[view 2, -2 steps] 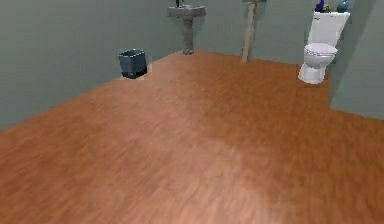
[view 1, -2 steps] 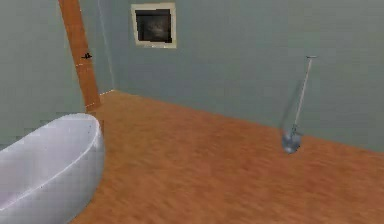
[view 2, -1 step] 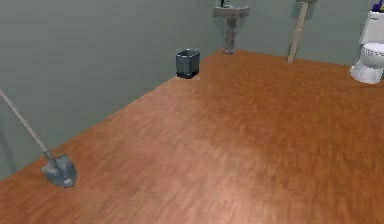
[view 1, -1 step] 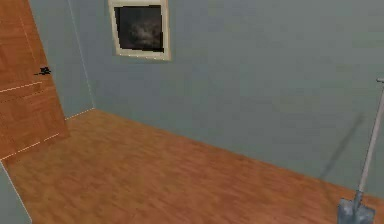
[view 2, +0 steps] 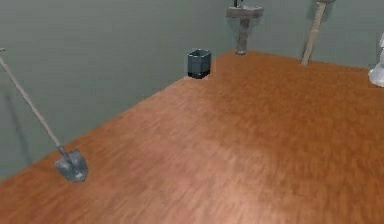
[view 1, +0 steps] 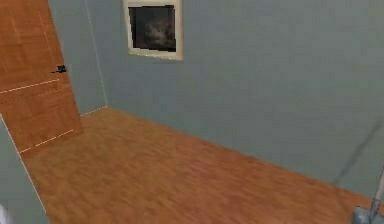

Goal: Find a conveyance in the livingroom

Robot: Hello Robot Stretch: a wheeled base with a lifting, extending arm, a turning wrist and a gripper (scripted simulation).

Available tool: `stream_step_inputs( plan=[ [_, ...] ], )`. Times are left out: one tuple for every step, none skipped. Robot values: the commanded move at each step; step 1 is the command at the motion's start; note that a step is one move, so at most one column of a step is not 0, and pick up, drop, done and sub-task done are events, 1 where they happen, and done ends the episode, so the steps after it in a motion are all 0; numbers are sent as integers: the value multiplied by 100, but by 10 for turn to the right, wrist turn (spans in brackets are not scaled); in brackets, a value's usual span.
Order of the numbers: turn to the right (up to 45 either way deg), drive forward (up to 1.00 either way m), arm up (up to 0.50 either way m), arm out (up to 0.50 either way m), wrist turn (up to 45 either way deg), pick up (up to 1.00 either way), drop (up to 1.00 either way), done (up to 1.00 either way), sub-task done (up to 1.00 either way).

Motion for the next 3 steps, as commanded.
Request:
stream_step_inputs(
  plan=[
    [0,35,0,0,0,0,0,0,0],
    [-240,0,0,0,0,0,0,0,0],
    [0,95,0,0,0,0,0,0,0]
  ],
)
